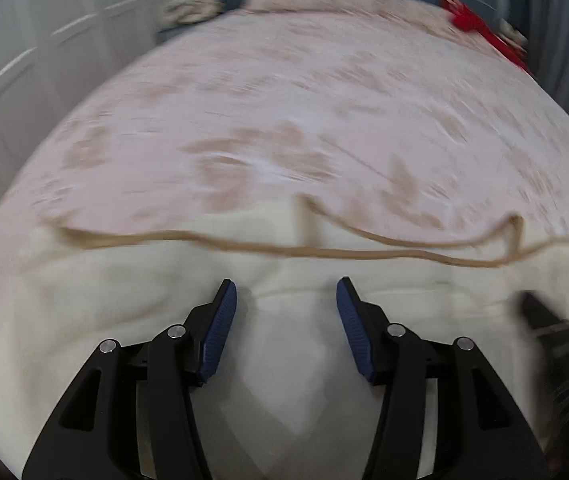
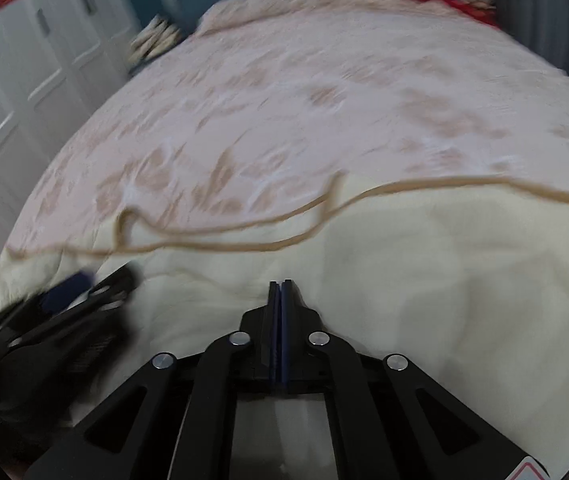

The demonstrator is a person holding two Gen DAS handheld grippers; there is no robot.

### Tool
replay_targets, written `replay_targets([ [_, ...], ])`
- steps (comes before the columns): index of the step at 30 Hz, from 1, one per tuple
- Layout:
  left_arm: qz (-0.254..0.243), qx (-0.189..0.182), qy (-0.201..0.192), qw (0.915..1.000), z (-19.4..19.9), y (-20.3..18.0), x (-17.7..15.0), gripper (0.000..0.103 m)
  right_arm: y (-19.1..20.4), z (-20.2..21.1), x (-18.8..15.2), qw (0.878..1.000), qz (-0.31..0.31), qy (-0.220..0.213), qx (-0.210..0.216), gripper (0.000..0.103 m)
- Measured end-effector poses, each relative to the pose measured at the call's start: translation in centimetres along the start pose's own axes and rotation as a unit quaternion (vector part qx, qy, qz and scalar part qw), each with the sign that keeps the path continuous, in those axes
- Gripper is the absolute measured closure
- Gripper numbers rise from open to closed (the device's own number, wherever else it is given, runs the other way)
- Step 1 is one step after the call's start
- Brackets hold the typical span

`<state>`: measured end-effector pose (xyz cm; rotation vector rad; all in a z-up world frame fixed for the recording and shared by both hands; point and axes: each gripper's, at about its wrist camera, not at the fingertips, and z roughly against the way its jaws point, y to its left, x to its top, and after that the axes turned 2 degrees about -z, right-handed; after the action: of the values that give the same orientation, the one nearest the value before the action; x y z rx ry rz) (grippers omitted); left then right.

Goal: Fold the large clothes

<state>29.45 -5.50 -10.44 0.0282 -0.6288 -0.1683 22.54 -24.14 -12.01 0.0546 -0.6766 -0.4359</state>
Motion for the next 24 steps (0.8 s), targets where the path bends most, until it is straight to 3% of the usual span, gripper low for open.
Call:
replay_targets([
  [2,0.035,0.001,-0.015,0.9993,2.5,4.0,-0.3,0.041,-1.1,3.1,0.3,1.0,-0.015,-0.021,-0.004,0.098],
  [5,0.094,0.001,-0.012,0.9955,5.8,10.9,-2.0,0.027,-0.9,6.3,-0.5,1.0,-0.009,0.0,0.026,0.095],
  [7,0.138,-0.006,0.005,0.9904,7.1,14.9,-3.7,0.024,0.1,7.2,-1.7,0.998,-0.003,0.024,0.051,0.093],
  [10,0.201,-0.045,0.035,0.9778,8.7,20.0,-7.4,0.023,2.9,8.9,-5.6,0.994,0.017,0.067,0.084,0.093],
  [13,0.226,-0.07,0.065,0.9696,8.7,21.9,-10.6,0.017,4.8,9.7,-9.2,0.991,0.037,0.088,0.09,0.093],
  [17,0.251,-0.114,0.093,0.9566,7.4,21.4,-13.7,0.014,6.1,8.7,-12.0,0.99,0.06,0.108,0.071,0.093],
  [19,0.263,-0.145,0.091,0.9494,6.8,20.7,-14.0,0.013,6.4,8.3,-12.2,0.989,0.075,0.109,0.059,0.093],
  [24,0.271,-0.165,0.081,0.9449,5.5,19.0,-13.4,0.01,5.8,6.9,-12.0,0.989,0.06,0.122,0.056,0.097],
])
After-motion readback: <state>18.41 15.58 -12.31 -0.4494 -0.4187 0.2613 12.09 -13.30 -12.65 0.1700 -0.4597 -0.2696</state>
